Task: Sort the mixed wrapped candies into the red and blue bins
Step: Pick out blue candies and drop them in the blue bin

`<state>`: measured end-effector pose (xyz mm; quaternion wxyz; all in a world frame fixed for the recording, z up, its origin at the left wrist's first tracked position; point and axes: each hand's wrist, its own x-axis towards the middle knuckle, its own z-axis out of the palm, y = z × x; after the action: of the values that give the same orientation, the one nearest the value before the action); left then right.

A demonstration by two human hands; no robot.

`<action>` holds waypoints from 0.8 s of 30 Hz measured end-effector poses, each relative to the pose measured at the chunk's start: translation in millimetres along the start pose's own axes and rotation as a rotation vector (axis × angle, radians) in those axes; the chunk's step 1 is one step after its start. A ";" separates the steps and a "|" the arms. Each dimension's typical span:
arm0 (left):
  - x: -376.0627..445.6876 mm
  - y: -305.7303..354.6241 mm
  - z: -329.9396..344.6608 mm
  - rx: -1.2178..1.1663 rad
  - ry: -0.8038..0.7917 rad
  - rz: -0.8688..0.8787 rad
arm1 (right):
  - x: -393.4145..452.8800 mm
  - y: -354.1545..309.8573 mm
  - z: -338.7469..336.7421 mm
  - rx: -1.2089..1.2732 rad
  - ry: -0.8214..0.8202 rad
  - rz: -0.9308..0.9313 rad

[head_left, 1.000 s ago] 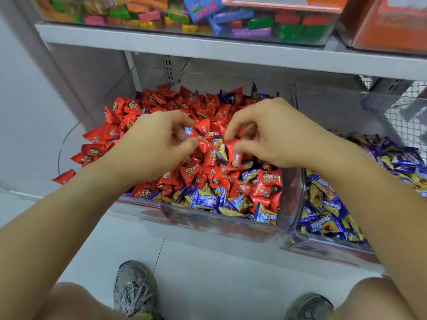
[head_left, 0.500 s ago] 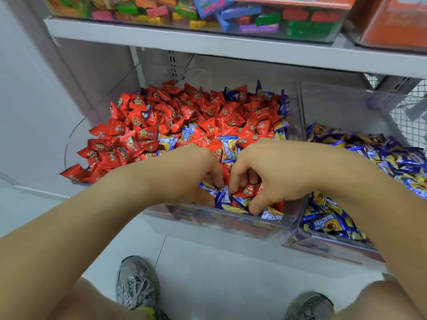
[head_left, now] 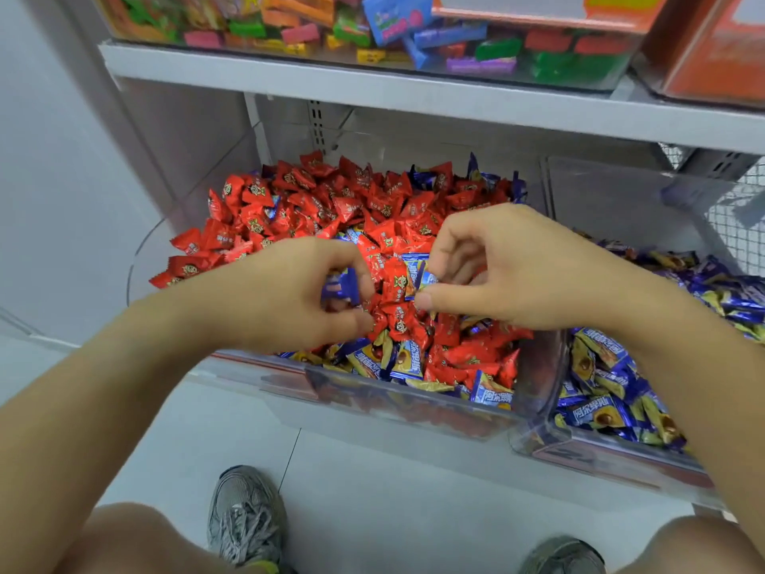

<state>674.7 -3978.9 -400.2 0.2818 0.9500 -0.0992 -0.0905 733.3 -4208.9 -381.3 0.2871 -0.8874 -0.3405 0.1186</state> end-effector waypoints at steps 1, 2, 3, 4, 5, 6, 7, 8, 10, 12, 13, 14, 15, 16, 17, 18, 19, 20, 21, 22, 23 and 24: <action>-0.7 2.3 3.0 0.058 -0.029 0.011 | 1.0 0.6 0.3 0.008 0.050 0.003; -0.8 4.1 5.9 0.115 -0.058 0.024 | 2.5 1.6 1.0 -0.022 0.099 0.006; 0.2 5.1 9.1 0.157 -0.086 0.033 | 4.4 2.1 2.1 -0.079 0.137 0.011; 0.6 5.3 11.2 0.189 -0.111 0.042 | 6.6 2.3 3.3 -0.150 0.155 0.019; 4.8 4.1 14.8 0.222 -0.133 0.050 | 8.8 1.8 4.6 -0.228 0.151 0.025; 8.2 4.0 17.4 0.253 -0.153 0.054 | 11.1 1.3 6.3 -0.307 0.131 0.027; 12.0 3.6 19.7 0.268 -0.179 0.045 | 13.5 1.0 8.6 -0.376 0.105 0.022; 14.5 4.9 20.9 0.269 -0.205 0.025 | 15.9 0.7 11.3 -0.430 0.078 0.013; 17.2 6.3 21.0 0.310 -0.220 0.020 | 20.9 0.7 16.8 -0.501 0.036 0.003; 15.9 7.6 19.6 0.366 -0.190 0.053 | 25.7 1.0 20.1 -0.550 0.021 0.001; 15.3 7.1 19.0 0.370 -0.180 0.060 | 27.4 1.3 20.8 -0.559 0.019 0.003; 13.1 6.6 17.7 0.358 -0.173 0.066 | 27.8 1.4 20.5 -0.553 0.022 0.002; 13.6 4.8 17.5 0.340 -0.169 0.067 | 27.1 1.7 19.3 -0.535 0.028 0.000; 11.6 3.7 15.4 0.314 -0.163 0.066 | 25.1 1.4 17.0 -0.503 0.047 -0.009; 10.4 2.0 12.7 0.280 -0.156 0.057 | 21.9 0.3 13.7 -0.463 0.072 -0.016; 8.6 0.6 8.7 0.244 -0.141 0.054 | 18.2 -1.7 9.9 -0.418 0.099 -0.019; 5.7 -0.7 3.5 0.210 -0.120 0.055 | 14.2 -3.8 5.7 -0.379 0.115 -0.015; 2.2 -1.0 -2.1 0.169 -0.097 0.053 | 10.4 -6.0 1.6 -0.348 0.116 -0.011; -1.3 -2.0 -7.0 0.120 -0.067 0.047 | 6.8 -8.5 -1.1 -0.327 0.099 -0.011; -4.6 -3.2 -11.7 0.073 -0.033 0.046 | 3.6 -11.4 -2.7 -0.312 0.075 -0.018; -6.8 -4.9 -14.9 0.035 -0.005 0.045 | 1.6 -14.0 -2.9 -0.295 0.042 -0.031; -8.3 -6.4 -16.8 0.002 0.011 0.045 | 0.7 -15.5 -1.9 -0.279 -0.005 -0.043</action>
<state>671.3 -3962.9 -389.0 0.2832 0.9483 -0.1192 -0.0790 726.3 -4199.9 -370.7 0.1623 -0.9110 -0.3733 0.0662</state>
